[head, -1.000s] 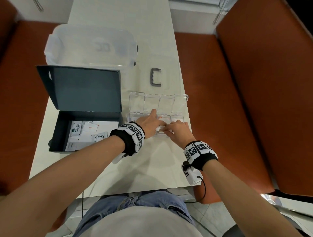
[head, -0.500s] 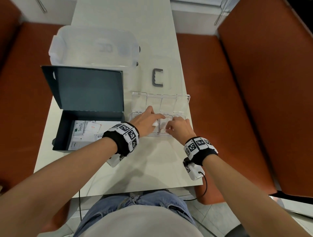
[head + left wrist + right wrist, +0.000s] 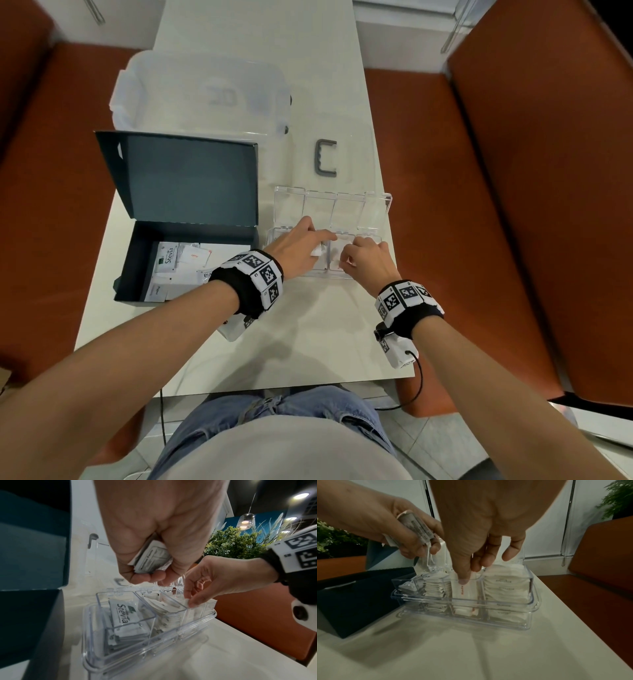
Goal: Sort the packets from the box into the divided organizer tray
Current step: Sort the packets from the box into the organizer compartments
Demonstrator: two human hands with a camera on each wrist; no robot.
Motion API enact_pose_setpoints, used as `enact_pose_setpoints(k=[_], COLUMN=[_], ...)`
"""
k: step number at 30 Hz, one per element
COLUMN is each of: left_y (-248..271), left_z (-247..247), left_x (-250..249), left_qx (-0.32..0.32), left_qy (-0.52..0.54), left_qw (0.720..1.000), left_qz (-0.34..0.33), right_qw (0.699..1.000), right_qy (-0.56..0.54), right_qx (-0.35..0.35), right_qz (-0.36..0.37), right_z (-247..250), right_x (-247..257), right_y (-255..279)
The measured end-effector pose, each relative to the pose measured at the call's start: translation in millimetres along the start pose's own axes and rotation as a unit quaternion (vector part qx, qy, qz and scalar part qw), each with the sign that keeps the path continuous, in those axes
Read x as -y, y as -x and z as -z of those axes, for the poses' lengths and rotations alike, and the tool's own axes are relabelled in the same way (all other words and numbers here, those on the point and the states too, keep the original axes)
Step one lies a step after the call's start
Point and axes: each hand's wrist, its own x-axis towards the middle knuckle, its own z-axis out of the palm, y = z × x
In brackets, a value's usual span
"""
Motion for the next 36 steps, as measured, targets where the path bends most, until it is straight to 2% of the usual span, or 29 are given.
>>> enact_pose_setpoints(k=[6,9,11,13,15,17,18,19,21,23,25,27,29,31,36], left_y=[-0.5,0.5,0.7,1.4,2.7,4.5,5.3,6.1,7.7,10.2,13.5,17.7,20.0,22.5,27.3], left_z=[4.8,8.6,12.7,18.1,25.1,34.1,38.3,41.9,46.8,48.8,49.6,51.2,51.9,52.2,50.8], left_x=[-0.1,-0.9,-2.7,-7.2,-13.1,-20.7,-23.3,-25.3,-26.5,-26.0,-23.5,-20.4,-16.8,-14.4,-14.1], left_qx=[0.0,-0.007,-0.021,-0.017,-0.012,0.004,0.015,0.027,0.056,0.088,0.112,0.127,0.126,0.111,0.075], left_qy=[0.019,0.084,0.175,0.333,0.474,0.577,0.607,0.618,0.613,0.634,0.671,0.693,0.703,0.703,0.671], left_qw=[1.0,0.996,0.982,0.937,0.87,0.8,0.775,0.766,0.769,0.752,0.721,0.7,0.691,0.694,0.731], left_qz=[0.009,0.029,0.064,0.105,0.138,0.165,0.172,0.176,0.175,0.158,0.132,0.115,0.109,0.114,0.102], right_qw=[0.999,0.997,0.991,0.976,0.958,0.946,0.944,0.944,0.951,0.95,0.935,0.907,0.892,0.897,0.884], right_qy=[-0.043,-0.068,-0.118,-0.188,-0.243,-0.281,-0.294,-0.303,-0.298,-0.304,-0.344,-0.413,-0.441,-0.428,-0.46], right_qx=[0.014,-0.013,-0.056,-0.112,-0.154,-0.164,-0.152,-0.128,-0.078,-0.07,-0.082,-0.079,-0.083,-0.091,-0.06], right_qz=[-0.019,-0.024,-0.021,-0.012,-0.006,0.006,0.014,0.018,0.015,-0.004,-0.025,-0.038,-0.046,-0.061,-0.066], right_z=[9.4,17.8,29.0,44.1,60.3,72.6,76.6,78.7,78.6,78.5,81.2,83.4,84.4,84.2,85.4], right_x=[-0.8,-1.9,-2.3,1.1,10.1,23.4,30.6,37.6,47.4,50.0,47.5,43.3,38.3,32.0,22.6], right_y=[1.4,6.3,8.9,8.2,5.3,2.6,1.5,0.6,-2.6,-6.0,-7.9,-7.1,-6.2,-5.9,-2.3])
